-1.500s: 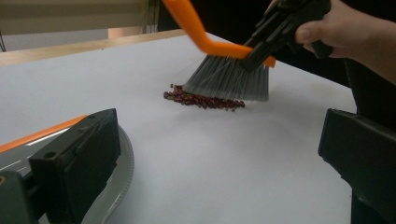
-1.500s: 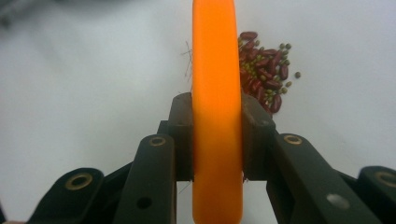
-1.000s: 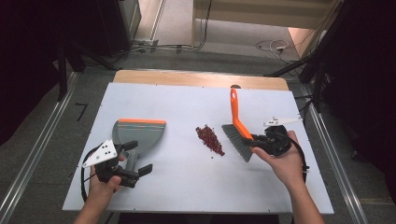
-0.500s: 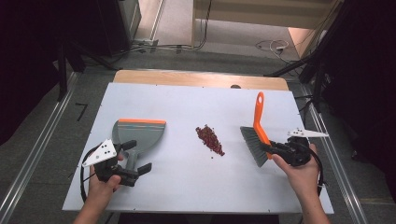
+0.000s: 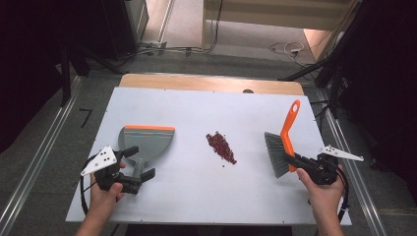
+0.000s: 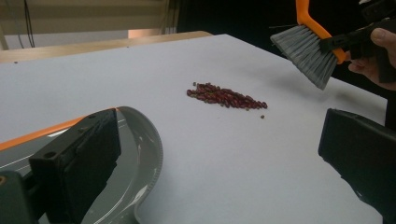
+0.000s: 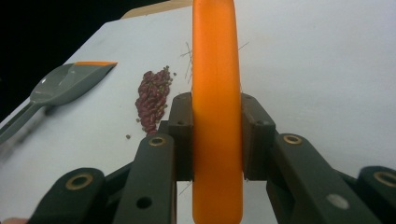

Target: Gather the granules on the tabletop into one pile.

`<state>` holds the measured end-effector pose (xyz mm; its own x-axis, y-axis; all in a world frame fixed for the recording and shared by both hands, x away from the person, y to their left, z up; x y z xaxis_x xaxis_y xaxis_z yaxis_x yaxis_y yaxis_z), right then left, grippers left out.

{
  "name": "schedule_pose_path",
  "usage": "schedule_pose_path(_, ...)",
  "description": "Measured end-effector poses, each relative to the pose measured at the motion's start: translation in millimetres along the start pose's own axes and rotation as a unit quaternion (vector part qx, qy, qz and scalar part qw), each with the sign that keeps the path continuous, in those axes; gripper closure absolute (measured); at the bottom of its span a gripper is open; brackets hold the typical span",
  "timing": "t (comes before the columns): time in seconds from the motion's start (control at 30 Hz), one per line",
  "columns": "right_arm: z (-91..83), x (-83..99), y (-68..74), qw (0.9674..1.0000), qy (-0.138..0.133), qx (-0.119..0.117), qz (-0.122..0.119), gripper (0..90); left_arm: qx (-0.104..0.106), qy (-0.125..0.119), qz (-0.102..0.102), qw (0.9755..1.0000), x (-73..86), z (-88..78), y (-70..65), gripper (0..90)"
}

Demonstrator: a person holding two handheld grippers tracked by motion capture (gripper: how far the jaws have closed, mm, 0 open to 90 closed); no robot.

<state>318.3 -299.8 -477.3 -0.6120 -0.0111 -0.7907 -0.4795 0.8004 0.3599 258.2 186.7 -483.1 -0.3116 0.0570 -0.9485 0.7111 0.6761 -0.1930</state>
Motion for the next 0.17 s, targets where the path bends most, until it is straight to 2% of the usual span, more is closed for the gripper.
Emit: schedule_pose_path(0.17,3.2,3.2,-4.1,0.9999,0.007,0.006,0.007,68.5,-0.001,0.002,-0.001,1.0000,1.1,1.6,0.4,0.0)
Point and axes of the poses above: each handheld gripper's, and its own axes: z roughly forward along the jaws, x roughly out of its underside, y roughly to its left, the point moved 6 cm from there along z, roughly forward along the jaws, and after that the axes turned 2 degrees about x, right-handed, at the moved point
